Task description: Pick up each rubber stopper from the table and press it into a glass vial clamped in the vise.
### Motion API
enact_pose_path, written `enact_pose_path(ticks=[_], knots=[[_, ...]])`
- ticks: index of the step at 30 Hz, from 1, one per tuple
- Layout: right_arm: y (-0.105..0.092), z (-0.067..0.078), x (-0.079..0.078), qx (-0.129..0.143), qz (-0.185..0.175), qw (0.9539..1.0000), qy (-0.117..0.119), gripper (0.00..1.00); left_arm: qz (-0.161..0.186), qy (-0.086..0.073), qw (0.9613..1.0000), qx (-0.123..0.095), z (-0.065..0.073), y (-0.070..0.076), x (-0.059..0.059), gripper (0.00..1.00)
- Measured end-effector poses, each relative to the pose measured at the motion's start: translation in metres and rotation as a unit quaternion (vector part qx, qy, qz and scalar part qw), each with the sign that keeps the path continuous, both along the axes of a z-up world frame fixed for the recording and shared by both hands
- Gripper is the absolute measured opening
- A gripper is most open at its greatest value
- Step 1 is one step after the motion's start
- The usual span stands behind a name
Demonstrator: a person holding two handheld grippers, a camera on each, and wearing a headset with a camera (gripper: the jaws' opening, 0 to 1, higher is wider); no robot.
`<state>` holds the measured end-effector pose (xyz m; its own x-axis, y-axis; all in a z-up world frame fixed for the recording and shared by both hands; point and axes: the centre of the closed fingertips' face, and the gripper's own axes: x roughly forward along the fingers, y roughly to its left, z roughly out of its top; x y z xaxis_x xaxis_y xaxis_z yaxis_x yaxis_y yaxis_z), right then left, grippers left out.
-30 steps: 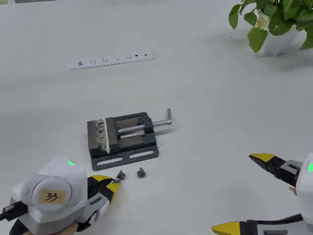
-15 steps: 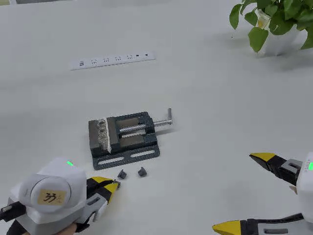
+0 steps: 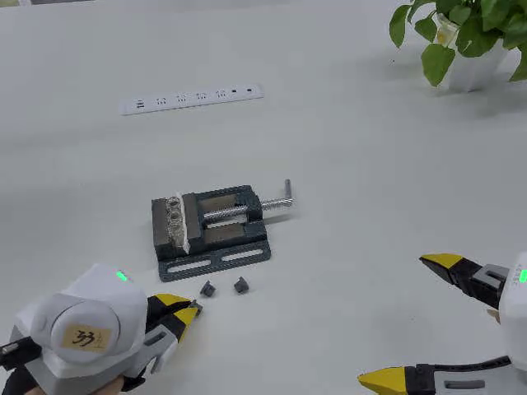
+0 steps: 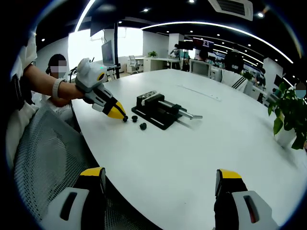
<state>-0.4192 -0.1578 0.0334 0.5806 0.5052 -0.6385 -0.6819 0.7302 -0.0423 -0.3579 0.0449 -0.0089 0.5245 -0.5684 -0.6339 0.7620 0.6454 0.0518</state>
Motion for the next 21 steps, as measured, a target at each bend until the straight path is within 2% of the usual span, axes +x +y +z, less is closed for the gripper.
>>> enact_pose_path(ticks=[2, 3, 4, 6, 8, 9, 10, 11, 12, 14, 16, 17, 19, 20, 21], knots=[[0.002, 0.000, 0.001, -0.002, 0.007, 1.0000, -0.001, 0.94, -0.023, -0.016, 0.9995, 0.014, 0.004, -0.001, 0.000, 0.01], [0.003, 0.001, 0.001, -0.004, 0.011, 0.9999, -0.004, 0.94, -0.030, -0.018, 0.9993, 0.013, 0.006, -0.002, -0.001, 0.01], [0.004, 0.001, 0.001, -0.006, 0.016, 0.9999, -0.004, 0.94, -0.034, -0.020, 0.9991, 0.013, 0.009, -0.004, -0.002, 0.01], [0.008, 0.004, 0.003, -0.010, 0.027, 0.9996, -0.007, 0.93, -0.069, -0.032, 0.9971, 0.006, 0.020, -0.014, -0.006, 0.01], [0.014, 0.009, 0.005, -0.024, 0.061, 0.9976, -0.024, 0.89, -0.097, -0.046, 0.9942, 0.007, 0.031, -0.021, -0.010, 0.01], [0.015, 0.011, 0.005, -0.030, 0.070, 0.9967, -0.026, 0.86, -0.107, -0.050, 0.9930, -0.001, 0.036, -0.026, -0.012, 0.01], [0.018, 0.013, 0.006, -0.039, 0.081, 0.9955, -0.029, 0.86, -0.116, -0.053, 0.9918, 0.003, 0.042, -0.028, -0.014, 0.01], [0.022, 0.015, 0.007, -0.040, 0.088, 0.9948, -0.030, 0.87, -0.122, -0.051, 0.9912, -0.005, 0.046, -0.032, -0.016, 0.01], [0.026, 0.018, 0.008, -0.044, 0.103, 0.9931, -0.035, 0.87, -0.120, -0.049, 0.9915, -0.012, 0.052, -0.033, -0.016, 0.01], [0.032, 0.022, 0.010, -0.052, 0.120, 0.9904, -0.045, 0.86, -0.132, -0.062, 0.9892, -0.006, 0.059, -0.037, -0.016, 0.01], [0.038, 0.026, 0.012, -0.058, 0.137, 0.9876, -0.050, 0.84, -0.139, -0.064, 0.9881, -0.014, 0.068, -0.041, -0.017, 0.01], [0.046, 0.032, 0.013, -0.062, 0.154, 0.9844, -0.057, 0.83, -0.151, -0.073, 0.9858, -0.012, 0.073, -0.045, -0.018, 0.01], [0.053, 0.037, 0.013, -0.072, 0.177, 0.9793, -0.068, 0.80, -0.161, -0.080, 0.9836, -0.007, 0.078, -0.048, -0.019, 0.01], [0.057, 0.041, 0.014, -0.083, 0.194, 0.9743, -0.080, 0.79, -0.173, -0.086, 0.9812, -0.008, 0.083, -0.051, -0.020, 0.01], [0.061, 0.042, 0.014, -0.090, 0.208, 0.9703, -0.085, 0.77, -0.177, -0.087, 0.9804, -0.009, 0.086, -0.052, -0.021, 0.01]])
